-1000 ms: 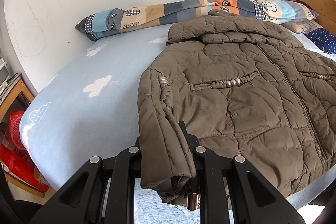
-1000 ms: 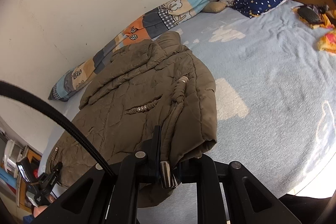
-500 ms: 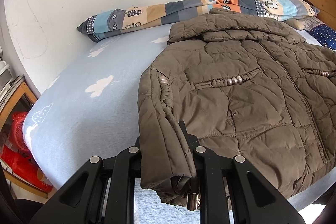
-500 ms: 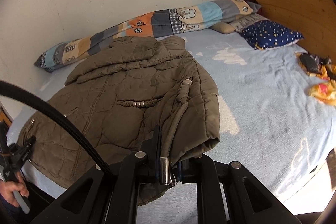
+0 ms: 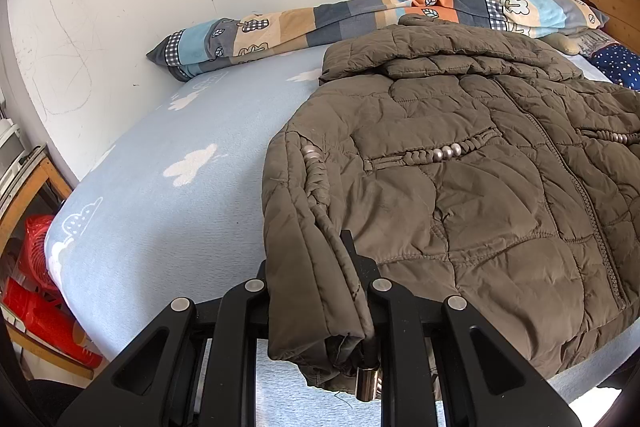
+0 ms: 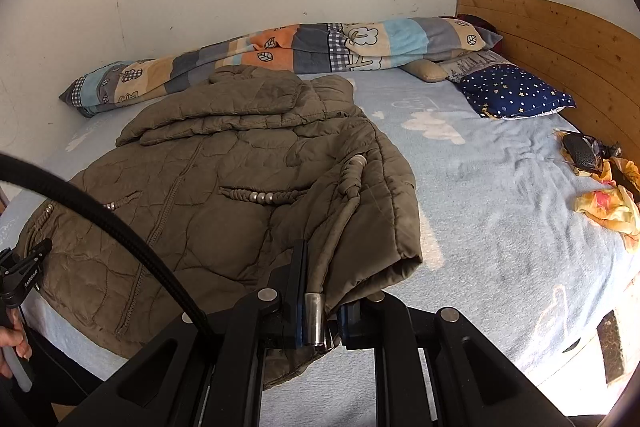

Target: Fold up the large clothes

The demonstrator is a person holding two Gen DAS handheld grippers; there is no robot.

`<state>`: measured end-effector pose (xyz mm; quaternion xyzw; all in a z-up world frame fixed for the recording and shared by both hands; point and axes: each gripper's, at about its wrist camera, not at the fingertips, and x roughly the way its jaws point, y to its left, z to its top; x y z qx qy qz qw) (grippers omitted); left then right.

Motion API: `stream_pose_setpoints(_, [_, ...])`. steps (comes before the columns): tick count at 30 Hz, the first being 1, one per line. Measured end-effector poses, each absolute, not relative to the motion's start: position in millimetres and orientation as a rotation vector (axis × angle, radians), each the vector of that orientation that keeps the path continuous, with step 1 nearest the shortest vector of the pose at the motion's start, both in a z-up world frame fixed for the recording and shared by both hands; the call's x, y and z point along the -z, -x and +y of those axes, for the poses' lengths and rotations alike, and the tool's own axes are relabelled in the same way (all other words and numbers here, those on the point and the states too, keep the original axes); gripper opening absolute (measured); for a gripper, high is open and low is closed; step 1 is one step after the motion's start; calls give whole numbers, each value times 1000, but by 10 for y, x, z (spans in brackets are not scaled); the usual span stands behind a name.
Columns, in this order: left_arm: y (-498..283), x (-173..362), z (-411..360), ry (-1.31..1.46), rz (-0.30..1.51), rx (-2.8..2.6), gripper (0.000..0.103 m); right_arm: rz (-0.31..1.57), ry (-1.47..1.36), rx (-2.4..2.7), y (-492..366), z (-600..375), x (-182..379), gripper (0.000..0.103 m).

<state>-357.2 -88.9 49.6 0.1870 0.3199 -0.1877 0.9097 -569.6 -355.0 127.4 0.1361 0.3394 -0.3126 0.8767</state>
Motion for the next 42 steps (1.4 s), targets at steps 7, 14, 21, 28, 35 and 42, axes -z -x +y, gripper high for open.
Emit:
stream_pose_setpoints(7, [3574,-495,-887,-384,659,387,19,707,-282,652,5693,-3541,-1274,13])
stream_pose_setpoints(14, [3596,-558,-859,-365,654,388,18,689,-287,650,5708,-3528,-1317,13])
stream_pose_setpoints(21, [3664,-732,-777,-316,644,400,18,649,-298,648,5793,-3510,-1478,13])
stream_pose_setpoints(28, [3705,-845,-694,-288,647,414,18,641,-294,643,5895,-3463,-1562,13])
stream_pose_setpoints(35, [3690,-968,-611,-260,641,423,18,630,-293,634,5975,-3472,-1641,13])
stream_pose_setpoints(42, [3694,-1044,-626,-262,620,418,18,620,-281,629,5995,-3472,-1701,13])
